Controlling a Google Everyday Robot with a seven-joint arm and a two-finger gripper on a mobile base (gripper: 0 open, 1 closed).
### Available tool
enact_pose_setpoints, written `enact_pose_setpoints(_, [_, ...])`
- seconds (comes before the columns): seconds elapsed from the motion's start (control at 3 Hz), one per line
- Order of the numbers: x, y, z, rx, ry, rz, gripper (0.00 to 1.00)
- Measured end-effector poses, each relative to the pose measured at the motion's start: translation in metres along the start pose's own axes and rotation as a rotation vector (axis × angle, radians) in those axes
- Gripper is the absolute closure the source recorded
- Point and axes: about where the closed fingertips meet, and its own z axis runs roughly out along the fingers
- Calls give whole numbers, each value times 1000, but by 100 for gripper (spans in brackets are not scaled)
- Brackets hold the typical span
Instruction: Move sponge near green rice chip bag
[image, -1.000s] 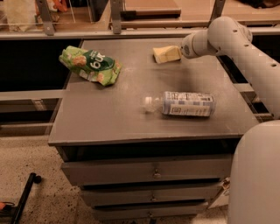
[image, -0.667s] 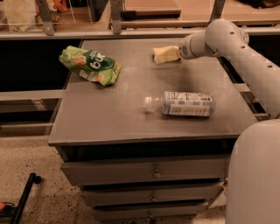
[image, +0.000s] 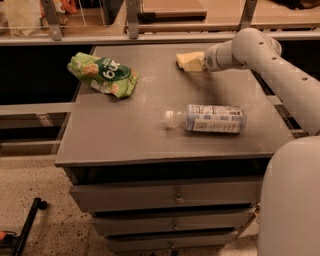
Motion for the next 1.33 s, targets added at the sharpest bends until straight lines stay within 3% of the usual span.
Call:
enact_pose_setpoints(0.67, [7,1,5,5,13,3,86])
enact_pose_setpoints(1.0, [7,1,4,6,13,2,100])
enact_pose_setpoints(1.33, [7,1,4,5,13,2,100])
